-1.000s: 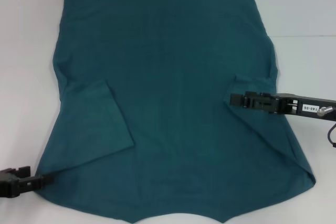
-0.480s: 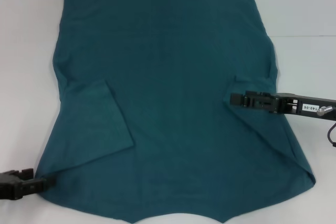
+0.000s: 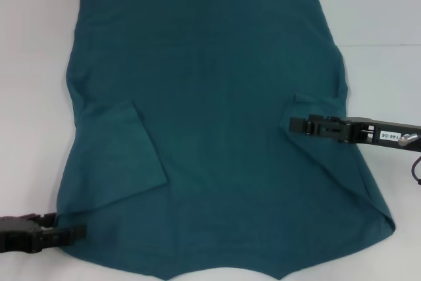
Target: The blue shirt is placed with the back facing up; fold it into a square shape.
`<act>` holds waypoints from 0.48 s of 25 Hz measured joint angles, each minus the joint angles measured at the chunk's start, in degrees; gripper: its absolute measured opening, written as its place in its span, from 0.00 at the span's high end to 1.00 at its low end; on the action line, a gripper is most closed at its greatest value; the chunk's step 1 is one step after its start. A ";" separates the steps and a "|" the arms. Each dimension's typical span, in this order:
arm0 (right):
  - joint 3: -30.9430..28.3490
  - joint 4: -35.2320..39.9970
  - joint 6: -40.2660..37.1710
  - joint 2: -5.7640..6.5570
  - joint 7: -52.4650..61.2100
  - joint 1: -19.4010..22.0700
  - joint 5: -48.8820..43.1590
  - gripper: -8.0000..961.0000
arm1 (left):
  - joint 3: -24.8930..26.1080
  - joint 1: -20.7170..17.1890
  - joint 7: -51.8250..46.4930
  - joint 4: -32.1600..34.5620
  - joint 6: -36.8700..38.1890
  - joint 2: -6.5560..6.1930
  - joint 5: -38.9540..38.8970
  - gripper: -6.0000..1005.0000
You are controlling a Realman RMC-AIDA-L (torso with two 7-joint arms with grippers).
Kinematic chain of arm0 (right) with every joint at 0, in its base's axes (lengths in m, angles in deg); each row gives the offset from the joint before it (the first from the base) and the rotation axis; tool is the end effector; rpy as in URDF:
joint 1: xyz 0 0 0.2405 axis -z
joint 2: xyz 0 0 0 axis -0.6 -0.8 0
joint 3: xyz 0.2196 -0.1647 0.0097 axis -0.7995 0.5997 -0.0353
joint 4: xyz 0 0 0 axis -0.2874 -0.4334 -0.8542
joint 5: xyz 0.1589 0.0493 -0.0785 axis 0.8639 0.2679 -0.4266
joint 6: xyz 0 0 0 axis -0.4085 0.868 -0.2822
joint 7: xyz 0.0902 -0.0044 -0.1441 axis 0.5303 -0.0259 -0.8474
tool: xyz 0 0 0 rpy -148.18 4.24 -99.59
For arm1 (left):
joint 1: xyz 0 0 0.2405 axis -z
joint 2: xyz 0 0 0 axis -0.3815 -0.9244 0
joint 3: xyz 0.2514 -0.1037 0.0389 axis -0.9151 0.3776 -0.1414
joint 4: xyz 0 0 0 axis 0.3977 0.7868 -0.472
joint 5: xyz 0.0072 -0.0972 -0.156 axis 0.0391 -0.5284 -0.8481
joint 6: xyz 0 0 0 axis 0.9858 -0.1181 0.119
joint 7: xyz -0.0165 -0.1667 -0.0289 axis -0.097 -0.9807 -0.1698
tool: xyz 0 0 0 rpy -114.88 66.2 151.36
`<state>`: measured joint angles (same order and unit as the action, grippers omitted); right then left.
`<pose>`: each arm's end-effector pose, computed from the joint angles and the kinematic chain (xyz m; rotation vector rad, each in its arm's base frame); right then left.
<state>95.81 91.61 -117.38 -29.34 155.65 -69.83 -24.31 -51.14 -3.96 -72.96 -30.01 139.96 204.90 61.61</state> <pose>0.2583 0.3548 -0.0256 -2.4512 1.3166 0.8044 -0.3526 0.2579 -0.0057 -2.3487 -1.3738 -0.3754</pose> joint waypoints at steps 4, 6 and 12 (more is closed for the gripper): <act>-0.09 0.00 0.00 0.00 -0.06 0.06 0.01 0.05 | -0.01 0.71 -0.01 -0.01 1.17 0.02 -0.01 0.12; -0.19 0.00 0.00 0.00 -0.13 0.14 0.04 0.05 | -0.01 0.93 -0.03 -0.02 1.70 0.02 -0.05 0.12; -0.75 0.00 -0.04 0.03 -0.38 0.28 0.08 0.05 | -0.77 1.67 -0.05 -0.11 2.01 0.16 -0.05 0.13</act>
<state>95.06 91.61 -117.42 -29.32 155.27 -69.56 -24.23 -51.91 -2.29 -73.01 -30.12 141.97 205.06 61.56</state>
